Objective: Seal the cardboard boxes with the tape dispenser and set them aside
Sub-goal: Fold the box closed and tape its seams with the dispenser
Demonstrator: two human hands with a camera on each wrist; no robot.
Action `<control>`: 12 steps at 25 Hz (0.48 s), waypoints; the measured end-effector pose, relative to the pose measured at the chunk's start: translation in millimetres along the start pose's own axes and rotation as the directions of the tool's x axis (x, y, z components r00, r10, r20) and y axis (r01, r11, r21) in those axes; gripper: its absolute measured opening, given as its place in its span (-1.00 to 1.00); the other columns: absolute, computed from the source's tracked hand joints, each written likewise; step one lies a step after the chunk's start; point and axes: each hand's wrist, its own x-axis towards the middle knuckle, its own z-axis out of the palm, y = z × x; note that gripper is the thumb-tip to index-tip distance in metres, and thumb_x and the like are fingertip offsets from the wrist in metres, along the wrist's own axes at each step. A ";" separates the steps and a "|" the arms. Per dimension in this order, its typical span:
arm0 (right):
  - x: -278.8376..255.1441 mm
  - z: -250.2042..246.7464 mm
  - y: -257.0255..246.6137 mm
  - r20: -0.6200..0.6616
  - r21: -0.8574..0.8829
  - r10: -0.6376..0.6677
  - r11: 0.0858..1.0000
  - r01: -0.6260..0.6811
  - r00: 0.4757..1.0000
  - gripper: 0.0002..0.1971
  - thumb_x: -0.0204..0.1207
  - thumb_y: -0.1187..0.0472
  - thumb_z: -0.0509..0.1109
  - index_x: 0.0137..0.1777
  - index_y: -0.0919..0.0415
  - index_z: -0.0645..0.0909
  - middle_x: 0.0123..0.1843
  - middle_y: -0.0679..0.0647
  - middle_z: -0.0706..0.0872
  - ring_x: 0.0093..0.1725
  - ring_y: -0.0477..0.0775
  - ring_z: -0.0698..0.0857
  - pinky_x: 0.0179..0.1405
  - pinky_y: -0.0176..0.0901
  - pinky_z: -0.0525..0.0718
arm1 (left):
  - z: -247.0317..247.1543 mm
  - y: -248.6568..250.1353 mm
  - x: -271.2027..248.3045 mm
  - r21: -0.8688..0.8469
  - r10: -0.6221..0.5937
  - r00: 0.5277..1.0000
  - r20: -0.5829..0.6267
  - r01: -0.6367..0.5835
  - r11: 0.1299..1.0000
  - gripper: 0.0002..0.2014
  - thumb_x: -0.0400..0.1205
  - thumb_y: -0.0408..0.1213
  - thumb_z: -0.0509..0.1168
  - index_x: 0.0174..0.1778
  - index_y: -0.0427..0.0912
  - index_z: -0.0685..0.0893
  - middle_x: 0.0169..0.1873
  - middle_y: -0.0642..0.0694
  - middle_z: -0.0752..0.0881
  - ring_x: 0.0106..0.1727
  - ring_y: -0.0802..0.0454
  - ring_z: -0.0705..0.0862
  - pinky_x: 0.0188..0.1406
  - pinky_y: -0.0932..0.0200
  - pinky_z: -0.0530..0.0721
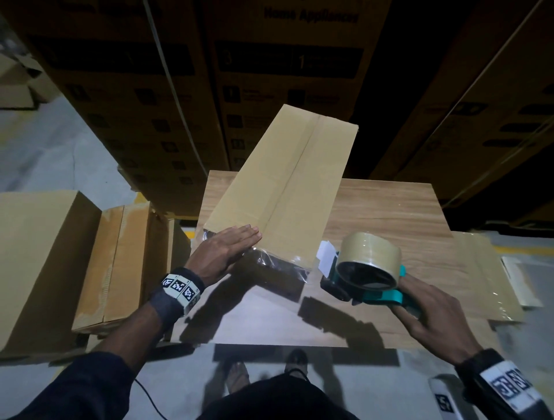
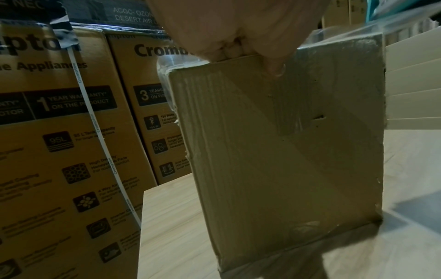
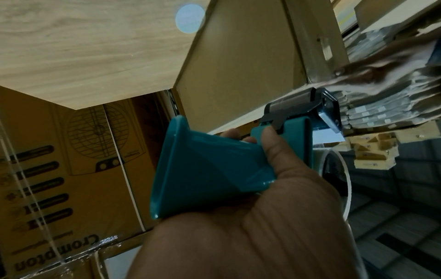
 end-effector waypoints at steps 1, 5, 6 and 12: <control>0.0 -2.9 -1.1 -0.014 -0.002 -0.008 1.000 0.008 1.000 -0.54 0.41 0.21 0.54 0.29 -0.14 0.58 0.15 -0.04 0.83 -0.20 0.16 0.78 -0.39 0.13 0.75 | -0.7 0.4 0.3 0.006 0.002 1.000 -0.001 -0.002 1.000 -0.24 0.54 -0.56 0.51 0.67 -0.10 0.47 0.61 -0.11 0.52 0.65 0.04 0.40 0.67 -0.09 0.28; 3.6 -7.1 -1.4 -0.012 -0.033 -0.042 0.999 0.041 0.999 -0.56 0.38 0.14 0.48 0.28 -0.13 0.57 0.13 -0.03 0.84 -0.25 0.14 0.76 -0.42 0.05 0.72 | 0.7 0.0 0.6 0.018 0.003 1.000 0.008 -0.003 1.000 -0.19 0.50 -0.61 0.53 0.67 -0.08 0.47 0.61 -0.12 0.53 0.65 -0.01 0.44 0.66 -0.13 0.29; 3.9 -5.6 0.1 0.001 -0.036 -0.042 0.998 0.042 0.999 -0.57 0.39 0.14 0.48 0.27 -0.14 0.58 0.12 -0.05 0.83 -0.27 0.12 0.74 -0.42 0.02 0.70 | 1.1 -0.4 0.2 0.018 0.003 1.000 0.010 -0.003 1.000 -0.19 0.50 -0.62 0.52 0.67 -0.08 0.47 0.61 -0.12 0.53 0.65 -0.01 0.44 0.66 -0.13 0.29; 6.3 26.4 12.7 0.068 -0.039 -0.037 0.998 0.040 0.997 -0.53 0.40 0.13 0.45 0.32 -0.14 0.54 0.08 -0.03 0.83 -0.31 0.03 0.68 -0.42 -0.08 0.64 | 5.6 -3.7 -1.8 -0.008 -0.002 1.000 0.022 0.002 1.000 -0.20 0.55 -0.60 0.47 0.69 -0.05 0.41 0.64 -0.04 0.47 0.67 0.04 0.40 0.70 -0.05 0.31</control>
